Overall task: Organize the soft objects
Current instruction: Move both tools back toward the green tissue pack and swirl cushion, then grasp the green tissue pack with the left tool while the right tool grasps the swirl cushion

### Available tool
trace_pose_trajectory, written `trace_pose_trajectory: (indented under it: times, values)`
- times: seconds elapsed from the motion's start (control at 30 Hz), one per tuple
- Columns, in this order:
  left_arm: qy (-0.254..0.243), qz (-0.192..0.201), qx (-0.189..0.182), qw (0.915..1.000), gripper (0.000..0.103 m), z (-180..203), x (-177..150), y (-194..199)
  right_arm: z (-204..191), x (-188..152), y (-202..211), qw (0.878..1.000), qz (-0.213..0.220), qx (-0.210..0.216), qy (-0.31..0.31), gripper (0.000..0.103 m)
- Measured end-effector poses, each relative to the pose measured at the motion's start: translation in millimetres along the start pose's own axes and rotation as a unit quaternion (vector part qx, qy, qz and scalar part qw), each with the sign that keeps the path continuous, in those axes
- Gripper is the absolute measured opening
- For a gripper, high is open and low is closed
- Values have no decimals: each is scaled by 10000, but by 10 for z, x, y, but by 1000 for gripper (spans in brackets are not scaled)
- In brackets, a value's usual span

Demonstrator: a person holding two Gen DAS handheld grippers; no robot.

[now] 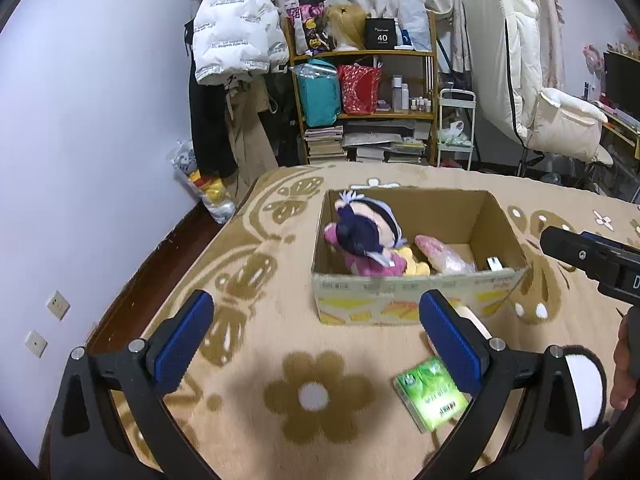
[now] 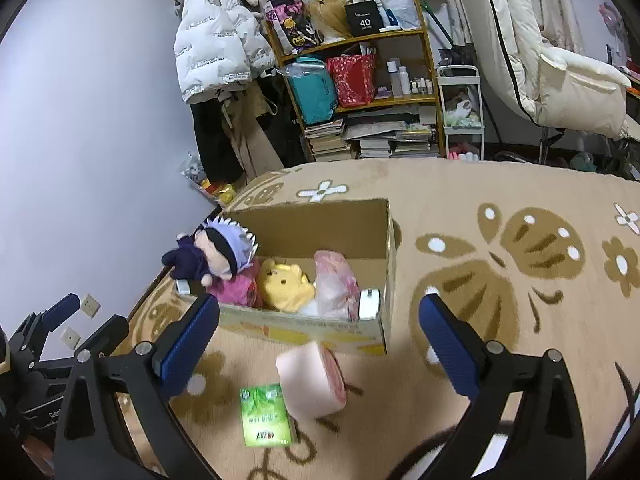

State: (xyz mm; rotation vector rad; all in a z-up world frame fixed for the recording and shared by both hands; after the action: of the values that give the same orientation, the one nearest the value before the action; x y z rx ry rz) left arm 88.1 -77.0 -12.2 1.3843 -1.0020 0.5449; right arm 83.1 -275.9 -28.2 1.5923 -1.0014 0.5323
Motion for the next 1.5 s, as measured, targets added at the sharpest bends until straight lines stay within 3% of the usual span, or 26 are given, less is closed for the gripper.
trace_pose_trajectory:
  times: [0.43,0.6,1.17,1.5]
  values:
    - [54,-227,10,9997,102,142,-335,-29,20,-232,105,9999,-141,81,-40,103]
    - [196,-321,-69,9993,102,200,-455,-125,19,-319,-8,9994,-325,57,67,103]
    - [20,-996,-79,9950,102,351,-792,-545,55,-632,-531,9958,-909,-62,60,103]
    - [-119,-1140,-195,9932,102,498,-864,-708,60,-797,-753,9924,-1226,-74,44,103]
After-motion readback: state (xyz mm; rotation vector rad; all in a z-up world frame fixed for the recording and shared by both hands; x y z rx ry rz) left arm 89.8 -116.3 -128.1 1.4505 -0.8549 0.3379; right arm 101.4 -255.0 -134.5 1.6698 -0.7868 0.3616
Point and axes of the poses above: each gripper's, at about its wrist camera, not at the fingertips, and y roughly against the way its jaws point, z to its right, x to its top, the point moved 5 cm from there along -y, roughly the way its jaws point, and after that the axes turned 4 degrees about z, right-handed, at the moved point
